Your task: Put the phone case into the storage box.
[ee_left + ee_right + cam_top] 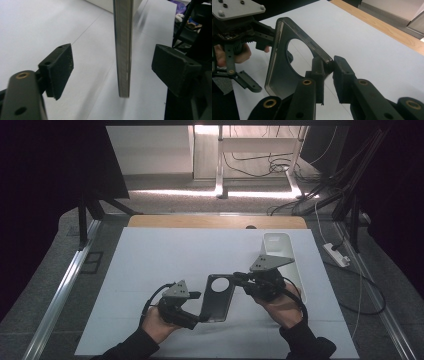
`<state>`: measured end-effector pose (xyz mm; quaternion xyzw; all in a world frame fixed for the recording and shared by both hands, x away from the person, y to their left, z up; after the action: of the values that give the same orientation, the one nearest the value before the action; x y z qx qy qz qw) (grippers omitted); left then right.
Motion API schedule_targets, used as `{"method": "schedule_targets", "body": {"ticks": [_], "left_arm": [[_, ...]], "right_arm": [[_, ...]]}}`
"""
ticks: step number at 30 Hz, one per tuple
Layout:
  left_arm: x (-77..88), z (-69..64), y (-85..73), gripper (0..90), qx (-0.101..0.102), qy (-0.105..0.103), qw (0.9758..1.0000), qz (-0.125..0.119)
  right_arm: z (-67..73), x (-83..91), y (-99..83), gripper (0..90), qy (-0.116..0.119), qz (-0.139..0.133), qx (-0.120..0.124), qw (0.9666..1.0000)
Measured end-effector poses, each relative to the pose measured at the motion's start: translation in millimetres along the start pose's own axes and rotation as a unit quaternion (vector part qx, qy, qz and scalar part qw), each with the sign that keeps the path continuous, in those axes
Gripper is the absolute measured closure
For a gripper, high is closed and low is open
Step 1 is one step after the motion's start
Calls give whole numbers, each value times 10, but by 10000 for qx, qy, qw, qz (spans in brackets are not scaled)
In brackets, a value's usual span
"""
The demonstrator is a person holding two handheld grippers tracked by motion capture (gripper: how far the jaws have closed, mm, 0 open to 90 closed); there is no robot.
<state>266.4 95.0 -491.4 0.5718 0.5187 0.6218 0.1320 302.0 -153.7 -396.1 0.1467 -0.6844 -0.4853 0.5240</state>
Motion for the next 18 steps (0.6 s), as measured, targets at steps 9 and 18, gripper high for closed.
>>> {"method": "schedule_targets", "body": {"ticks": [9,18], "left_arm": [[125,67,-81,89,39,250,9997,1],[251,136,-178,38,233,437,9986,-171]], "right_arm": [[-89,43,-7,784,-138,-36,-100,9998],[-176,80,-6,784,-253,-10,-147,9996]]}}
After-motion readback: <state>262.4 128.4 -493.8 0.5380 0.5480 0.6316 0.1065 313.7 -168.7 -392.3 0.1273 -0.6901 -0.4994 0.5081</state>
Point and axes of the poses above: each handheld gripper's, and its own axes: x roughly backward along the jaws, y roughly out of its top, z roughly to its left, the point moved 2 cm from there along -x, roughly forward along the jaws, and after that the axes turned 3 degrees about y, right-handed, at the moved point
